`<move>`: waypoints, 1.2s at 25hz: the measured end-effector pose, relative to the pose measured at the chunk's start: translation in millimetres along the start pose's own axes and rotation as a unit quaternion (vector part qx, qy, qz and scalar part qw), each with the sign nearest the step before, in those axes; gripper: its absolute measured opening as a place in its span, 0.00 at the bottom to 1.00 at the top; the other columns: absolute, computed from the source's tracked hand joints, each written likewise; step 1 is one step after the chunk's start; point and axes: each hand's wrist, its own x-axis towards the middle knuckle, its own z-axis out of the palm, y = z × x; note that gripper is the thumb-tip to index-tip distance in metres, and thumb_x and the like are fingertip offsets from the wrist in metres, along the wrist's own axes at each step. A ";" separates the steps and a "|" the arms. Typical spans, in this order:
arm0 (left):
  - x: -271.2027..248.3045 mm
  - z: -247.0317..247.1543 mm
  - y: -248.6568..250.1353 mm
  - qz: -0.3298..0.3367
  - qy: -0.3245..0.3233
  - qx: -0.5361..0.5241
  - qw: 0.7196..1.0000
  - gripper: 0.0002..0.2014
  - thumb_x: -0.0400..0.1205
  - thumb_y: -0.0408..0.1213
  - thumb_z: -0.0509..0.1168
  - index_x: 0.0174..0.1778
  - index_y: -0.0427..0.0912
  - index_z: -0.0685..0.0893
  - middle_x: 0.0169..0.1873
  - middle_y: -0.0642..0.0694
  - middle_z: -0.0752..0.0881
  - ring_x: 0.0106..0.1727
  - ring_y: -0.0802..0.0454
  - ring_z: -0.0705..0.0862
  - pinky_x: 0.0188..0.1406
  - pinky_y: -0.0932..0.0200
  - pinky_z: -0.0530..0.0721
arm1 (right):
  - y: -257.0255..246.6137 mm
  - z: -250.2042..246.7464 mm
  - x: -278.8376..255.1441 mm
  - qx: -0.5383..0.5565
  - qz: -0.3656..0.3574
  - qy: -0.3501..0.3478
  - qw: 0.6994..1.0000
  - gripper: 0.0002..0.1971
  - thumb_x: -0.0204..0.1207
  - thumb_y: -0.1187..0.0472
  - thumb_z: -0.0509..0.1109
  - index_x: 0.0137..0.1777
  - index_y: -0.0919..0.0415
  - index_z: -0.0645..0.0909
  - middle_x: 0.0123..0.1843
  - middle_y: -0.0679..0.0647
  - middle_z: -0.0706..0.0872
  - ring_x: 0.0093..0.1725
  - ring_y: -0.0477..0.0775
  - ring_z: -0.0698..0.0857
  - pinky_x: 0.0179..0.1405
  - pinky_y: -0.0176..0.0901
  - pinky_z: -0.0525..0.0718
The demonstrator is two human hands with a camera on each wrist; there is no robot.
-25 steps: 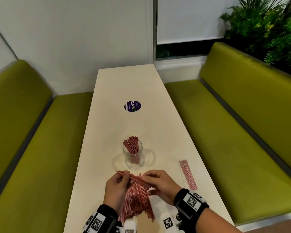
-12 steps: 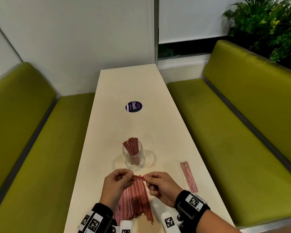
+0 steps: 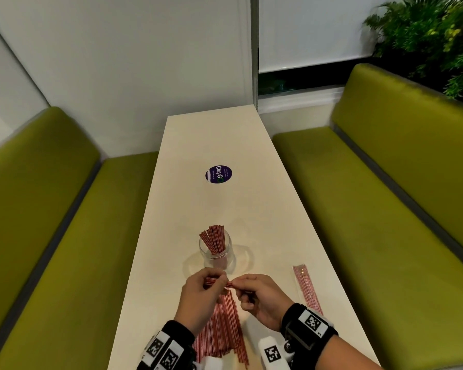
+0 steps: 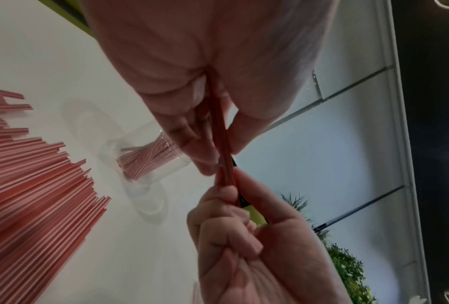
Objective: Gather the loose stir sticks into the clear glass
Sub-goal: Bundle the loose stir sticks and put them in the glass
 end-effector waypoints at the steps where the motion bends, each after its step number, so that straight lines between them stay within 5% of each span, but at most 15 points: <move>1: 1.8 0.9 1.5 0.003 -0.021 0.015 1.000 0.03 0.82 0.33 0.71 0.47 0.43 0.90 0.37 0.42 0.92 0.37 0.48 0.91 0.37 0.54 0.88 | -0.7 -0.7 1.7 -0.005 -0.002 -0.002 1.000 0.04 0.79 0.73 0.68 0.44 0.71 0.83 0.29 0.59 0.78 0.25 0.48 0.72 0.19 0.35 0.66; 5: 11.7 -3.0 13.2 0.014 -0.040 0.086 0.995 0.04 0.82 0.32 0.70 0.46 0.42 0.91 0.33 0.41 0.93 0.37 0.49 0.92 0.45 0.56 0.91 | -0.1 -10.4 8.9 -0.014 -0.006 0.024 1.000 0.06 0.78 0.62 0.71 0.50 0.65 0.86 0.38 0.57 0.82 0.30 0.50 0.76 0.25 0.39 0.69; 9: 30.9 -15.8 41.5 0.038 0.015 0.133 0.990 0.05 0.82 0.31 0.70 0.44 0.45 0.90 0.34 0.46 0.93 0.38 0.51 0.92 0.42 0.60 0.89 | -0.9 -26.4 16.1 0.002 -0.004 0.099 0.995 0.12 0.77 0.57 0.72 0.58 0.62 0.84 0.48 0.57 0.80 0.35 0.52 0.77 0.26 0.41 0.71; 14: 89.2 -27.7 77.7 0.169 0.074 0.350 0.918 0.06 0.85 0.32 0.66 0.50 0.40 0.89 0.41 0.45 0.90 0.41 0.49 0.85 0.42 0.59 0.81 | 0.3 -35.2 17.8 0.024 -0.002 0.104 0.994 0.15 0.75 0.57 0.73 0.59 0.64 0.85 0.50 0.57 0.79 0.40 0.53 0.77 0.27 0.42 0.72; 23: 135.9 -2.3 57.6 0.083 -0.177 0.614 0.764 0.08 0.84 0.35 0.62 0.49 0.39 0.87 0.49 0.42 0.89 0.48 0.44 0.88 0.46 0.53 0.86 | -3.8 -33.4 6.5 0.022 -0.027 0.079 0.996 0.13 0.80 0.63 0.65 0.61 0.63 0.85 0.48 0.55 0.79 0.39 0.51 0.76 0.29 0.42 0.70; 27: 140.1 -7.5 57.1 0.137 -0.151 0.635 0.745 0.10 0.83 0.43 0.65 0.58 0.47 0.83 0.54 0.47 0.85 0.53 0.44 0.85 0.49 0.49 0.85 | -5.7 -31.9 -0.3 -0.002 -0.035 0.063 0.997 0.14 0.81 0.64 0.64 0.64 0.63 0.83 0.47 0.54 0.80 0.39 0.51 0.77 0.30 0.42 0.68; 30: 142.2 -15.6 53.9 0.181 -0.100 0.607 0.767 0.11 0.82 0.42 0.66 0.61 0.51 0.82 0.57 0.51 0.84 0.56 0.46 0.84 0.50 0.49 0.85 | -4.3 -31.3 -2.8 -0.016 -0.034 0.068 0.997 0.13 0.81 0.62 0.64 0.63 0.62 0.84 0.46 0.53 0.80 0.39 0.51 0.76 0.30 0.42 0.69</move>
